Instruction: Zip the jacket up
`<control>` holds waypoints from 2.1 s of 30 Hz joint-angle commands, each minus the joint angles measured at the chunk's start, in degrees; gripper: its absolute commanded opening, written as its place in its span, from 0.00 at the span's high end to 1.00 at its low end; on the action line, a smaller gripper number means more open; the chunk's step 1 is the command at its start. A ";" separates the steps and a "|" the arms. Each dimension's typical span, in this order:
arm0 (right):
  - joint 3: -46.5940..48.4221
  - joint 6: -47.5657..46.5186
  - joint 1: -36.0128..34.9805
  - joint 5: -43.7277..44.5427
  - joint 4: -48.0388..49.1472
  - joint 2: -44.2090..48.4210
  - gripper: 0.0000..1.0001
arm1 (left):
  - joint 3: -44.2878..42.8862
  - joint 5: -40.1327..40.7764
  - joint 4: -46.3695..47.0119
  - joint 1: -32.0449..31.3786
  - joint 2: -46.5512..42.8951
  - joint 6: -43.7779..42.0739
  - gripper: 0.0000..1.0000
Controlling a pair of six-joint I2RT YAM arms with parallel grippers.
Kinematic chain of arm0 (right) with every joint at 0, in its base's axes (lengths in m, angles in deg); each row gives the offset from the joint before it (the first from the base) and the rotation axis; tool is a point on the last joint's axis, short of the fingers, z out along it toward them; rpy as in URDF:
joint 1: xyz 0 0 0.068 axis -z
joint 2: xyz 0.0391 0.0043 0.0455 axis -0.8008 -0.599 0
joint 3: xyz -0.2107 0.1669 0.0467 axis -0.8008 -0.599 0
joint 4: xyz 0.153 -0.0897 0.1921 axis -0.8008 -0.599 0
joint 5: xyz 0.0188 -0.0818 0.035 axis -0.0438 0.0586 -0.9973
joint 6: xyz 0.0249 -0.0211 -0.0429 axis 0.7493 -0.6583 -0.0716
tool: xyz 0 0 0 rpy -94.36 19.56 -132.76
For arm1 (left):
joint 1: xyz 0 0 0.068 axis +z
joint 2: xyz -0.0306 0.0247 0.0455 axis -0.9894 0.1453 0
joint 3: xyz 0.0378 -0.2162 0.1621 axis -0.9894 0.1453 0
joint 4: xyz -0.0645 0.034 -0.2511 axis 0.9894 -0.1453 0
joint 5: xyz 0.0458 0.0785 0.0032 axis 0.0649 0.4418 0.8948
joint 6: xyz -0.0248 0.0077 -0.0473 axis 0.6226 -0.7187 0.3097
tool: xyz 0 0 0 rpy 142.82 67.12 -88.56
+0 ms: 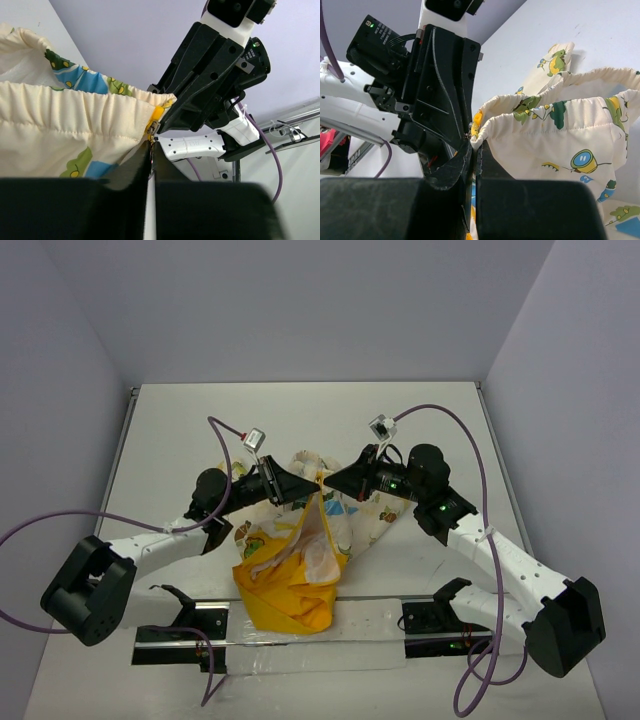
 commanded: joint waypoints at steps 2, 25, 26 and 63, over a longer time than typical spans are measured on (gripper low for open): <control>2.16 0.12 0.15 0.54 3.61 1.09 1.00 | 0.13 0.01 2.26 0.14 -1.27 -0.24 1.00; 7.06 0.90 0.36 17.58 10.16 -0.32 1.00 | 2.31 2.32 -4.40 -2.32 -2.06 0.19 1.00; 7.76 0.72 0.42 18.57 9.92 -0.49 1.00 | 2.25 2.56 -5.29 -2.55 -2.41 -0.10 1.00; 40.44 -3.21 10.35 35.79 -3.31 -14.74 1.00 | -7.73 39.04 -75.83 -7.17 -35.01 -9.34 1.00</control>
